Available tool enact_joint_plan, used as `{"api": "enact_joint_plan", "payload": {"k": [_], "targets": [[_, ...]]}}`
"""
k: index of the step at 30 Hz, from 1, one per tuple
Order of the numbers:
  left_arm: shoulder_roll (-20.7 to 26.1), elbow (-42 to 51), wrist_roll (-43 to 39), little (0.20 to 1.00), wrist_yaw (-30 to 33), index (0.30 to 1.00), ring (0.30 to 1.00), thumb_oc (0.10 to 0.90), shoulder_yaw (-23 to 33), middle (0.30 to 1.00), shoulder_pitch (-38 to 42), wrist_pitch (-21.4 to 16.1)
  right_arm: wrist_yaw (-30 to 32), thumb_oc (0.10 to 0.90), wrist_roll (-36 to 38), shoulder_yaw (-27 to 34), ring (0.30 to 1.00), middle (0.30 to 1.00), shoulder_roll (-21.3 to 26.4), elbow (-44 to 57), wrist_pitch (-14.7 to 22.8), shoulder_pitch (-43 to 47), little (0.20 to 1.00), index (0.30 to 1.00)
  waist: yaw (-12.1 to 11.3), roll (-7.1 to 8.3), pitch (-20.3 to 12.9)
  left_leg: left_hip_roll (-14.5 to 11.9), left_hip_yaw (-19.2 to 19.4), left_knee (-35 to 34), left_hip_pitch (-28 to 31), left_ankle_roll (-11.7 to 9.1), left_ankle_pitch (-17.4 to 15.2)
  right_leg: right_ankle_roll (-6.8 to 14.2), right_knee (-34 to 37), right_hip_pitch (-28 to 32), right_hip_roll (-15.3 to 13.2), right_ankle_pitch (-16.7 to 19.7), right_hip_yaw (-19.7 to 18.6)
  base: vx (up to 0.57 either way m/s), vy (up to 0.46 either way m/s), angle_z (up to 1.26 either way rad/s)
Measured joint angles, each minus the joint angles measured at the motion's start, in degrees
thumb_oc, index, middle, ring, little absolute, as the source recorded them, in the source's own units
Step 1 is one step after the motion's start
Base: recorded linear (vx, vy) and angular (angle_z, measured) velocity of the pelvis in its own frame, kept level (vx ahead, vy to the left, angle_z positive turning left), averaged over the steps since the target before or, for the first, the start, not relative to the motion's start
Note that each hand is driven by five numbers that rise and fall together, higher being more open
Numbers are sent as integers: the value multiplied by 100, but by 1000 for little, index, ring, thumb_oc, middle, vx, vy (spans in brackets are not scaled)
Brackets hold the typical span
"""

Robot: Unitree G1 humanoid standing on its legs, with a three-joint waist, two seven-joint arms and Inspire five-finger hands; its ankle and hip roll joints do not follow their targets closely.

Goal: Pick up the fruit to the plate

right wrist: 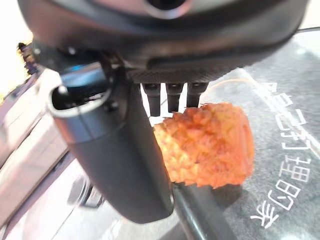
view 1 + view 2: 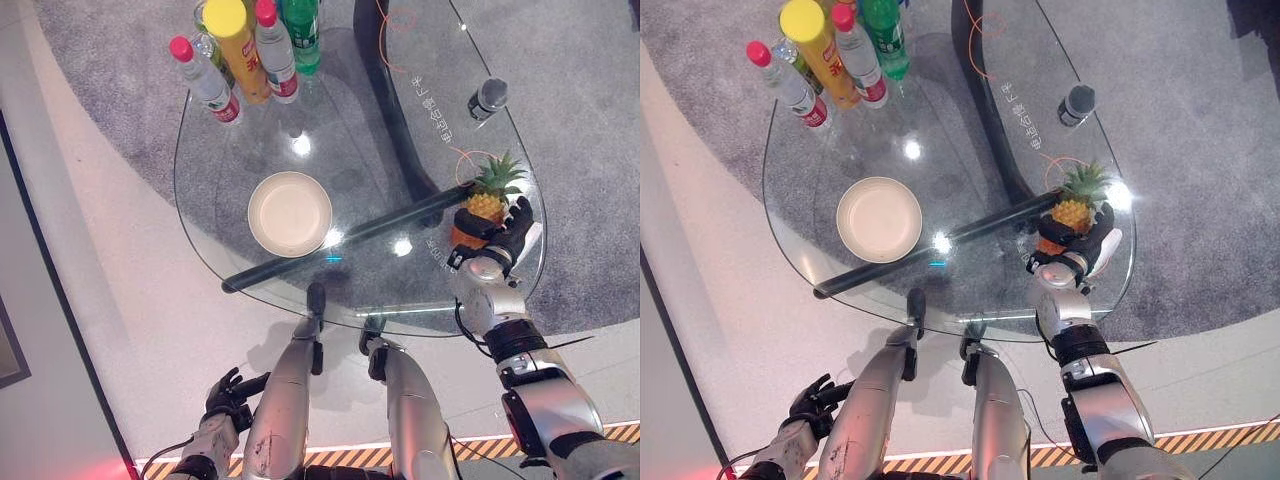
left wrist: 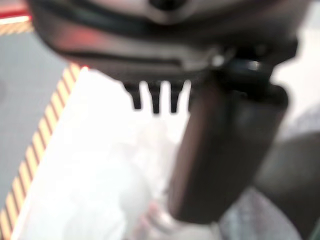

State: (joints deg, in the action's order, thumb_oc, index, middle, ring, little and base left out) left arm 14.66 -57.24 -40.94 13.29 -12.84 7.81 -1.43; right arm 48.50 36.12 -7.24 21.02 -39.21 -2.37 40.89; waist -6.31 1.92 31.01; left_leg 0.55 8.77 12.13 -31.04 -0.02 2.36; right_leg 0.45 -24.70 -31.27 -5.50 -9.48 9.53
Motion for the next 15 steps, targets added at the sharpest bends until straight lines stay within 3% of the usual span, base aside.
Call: {"api": "enact_joint_plan", "payload": {"k": [9,15], "targets": [[-19,-2,-4,900,-13,900,900,800,-24,900,8,-3,-4,800,1448,89,900,900,238,-333,171,119,900,900,8,-70,-10,-8,-9,-29,2,34,43,-9,7,-8,13,5,47,0,0,0],[-20,2,-7,900,-18,900,900,800,-33,900,10,-16,-125,800,1840,233,900,900,265,-351,141,110,900,900,13,-85,-12,-4,-62,-99,10,-44,94,-21,11,-8,12,4,102,2,4,4]]}}
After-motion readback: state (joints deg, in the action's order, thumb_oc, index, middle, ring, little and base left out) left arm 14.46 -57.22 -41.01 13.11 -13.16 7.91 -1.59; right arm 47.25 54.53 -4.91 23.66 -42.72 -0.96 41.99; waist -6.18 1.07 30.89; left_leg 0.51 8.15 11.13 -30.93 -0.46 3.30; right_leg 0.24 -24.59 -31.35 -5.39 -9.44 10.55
